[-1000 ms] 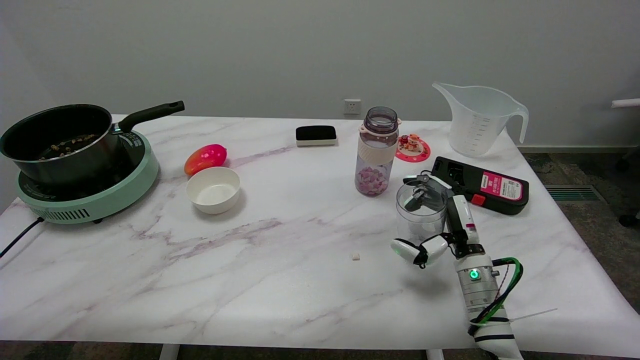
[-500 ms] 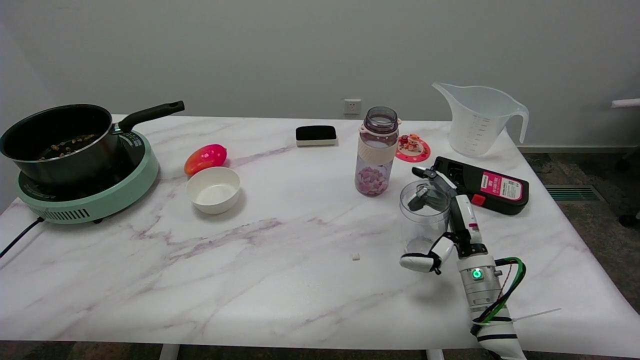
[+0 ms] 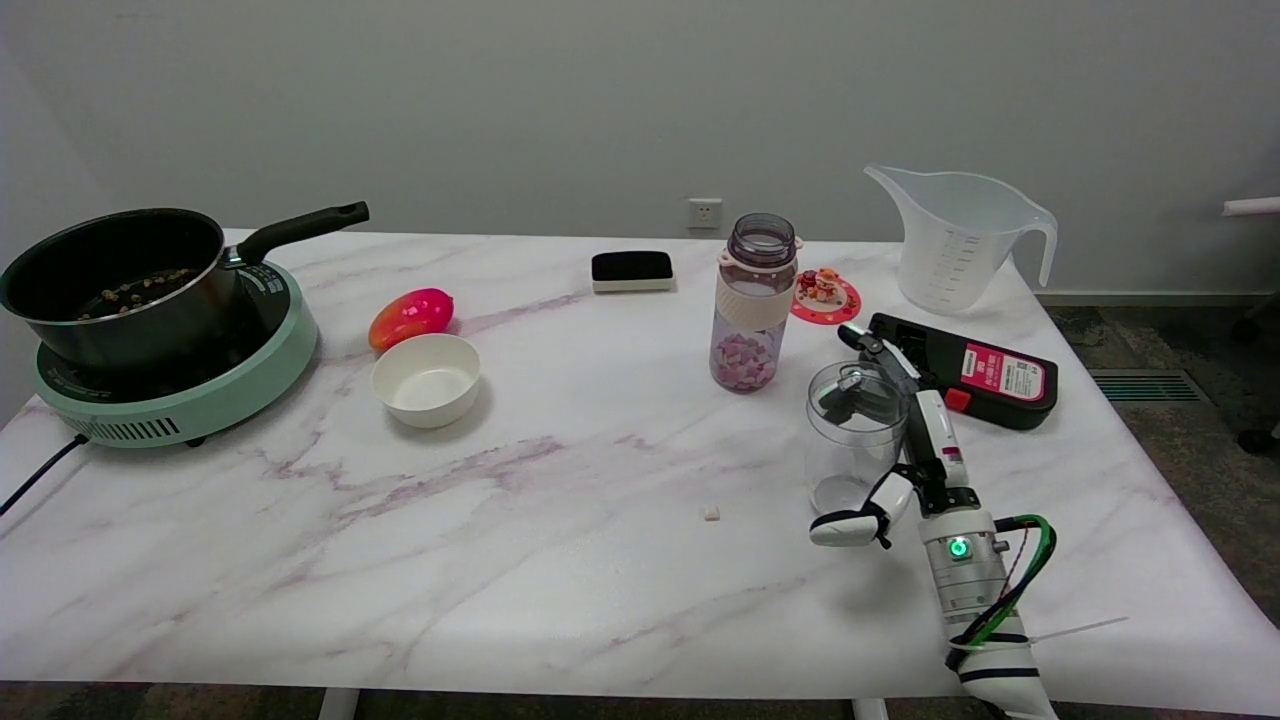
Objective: Place the measuring cup onto the table.
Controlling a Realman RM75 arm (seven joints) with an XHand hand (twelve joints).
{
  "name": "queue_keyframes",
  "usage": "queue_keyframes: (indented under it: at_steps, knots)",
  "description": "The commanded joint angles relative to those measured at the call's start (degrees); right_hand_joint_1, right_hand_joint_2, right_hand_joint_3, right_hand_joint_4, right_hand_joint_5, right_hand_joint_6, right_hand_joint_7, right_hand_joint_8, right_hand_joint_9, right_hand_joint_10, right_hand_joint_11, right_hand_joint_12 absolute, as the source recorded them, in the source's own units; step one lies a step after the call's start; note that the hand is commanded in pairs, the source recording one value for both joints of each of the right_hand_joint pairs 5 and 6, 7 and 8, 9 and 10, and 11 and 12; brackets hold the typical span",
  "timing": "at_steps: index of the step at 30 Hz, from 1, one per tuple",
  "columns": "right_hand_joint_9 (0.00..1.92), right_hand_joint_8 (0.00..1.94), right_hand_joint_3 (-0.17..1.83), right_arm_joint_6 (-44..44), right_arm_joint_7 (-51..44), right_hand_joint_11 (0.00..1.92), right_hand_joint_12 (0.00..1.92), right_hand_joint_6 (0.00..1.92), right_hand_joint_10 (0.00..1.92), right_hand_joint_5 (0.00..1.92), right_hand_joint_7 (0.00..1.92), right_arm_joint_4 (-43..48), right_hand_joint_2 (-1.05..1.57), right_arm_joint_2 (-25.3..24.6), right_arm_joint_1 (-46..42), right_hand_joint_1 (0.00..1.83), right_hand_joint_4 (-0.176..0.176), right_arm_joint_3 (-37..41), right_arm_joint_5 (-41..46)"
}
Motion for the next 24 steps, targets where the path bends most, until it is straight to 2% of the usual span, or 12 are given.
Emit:
queue_keyframes:
  at_steps: [1,2,4,7,18,24]
  knots:
    - [1.03,0.97,0.70,-0.4,0.8,1.00,1.00,0.34,1.03,0.34,0.97,-1.3,-0.72,1.5,0.0,1.07,0.000,0.8,0.4]
    - [0.95,0.96,0.67,-0.5,0.9,0.99,0.99,0.34,0.95,0.34,0.96,-1.3,-0.71,1.8,0.0,1.07,0.000,0.8,0.6]
    - [0.77,0.89,0.66,-0.7,0.9,0.80,0.80,0.34,0.77,0.34,0.89,-1.5,-0.71,2.3,0.0,1.07,0.000,1.0,1.3]
    - [0.65,0.77,0.66,-0.6,1.1,0.69,0.69,0.33,0.65,0.33,0.77,-1.4,-0.71,2.9,0.0,1.07,0.000,0.8,2.0]
    - [0.48,0.53,0.70,-2.9,2.6,0.57,0.57,0.22,0.48,0.22,0.53,-1.9,-0.75,4.2,0.0,1.08,0.000,3.0,2.1]
    - [0.45,0.44,0.70,-3.3,3.7,0.54,0.54,0.14,0.45,0.14,0.44,-2.5,-0.75,4.5,-0.4,1.09,0.000,3.8,4.8]
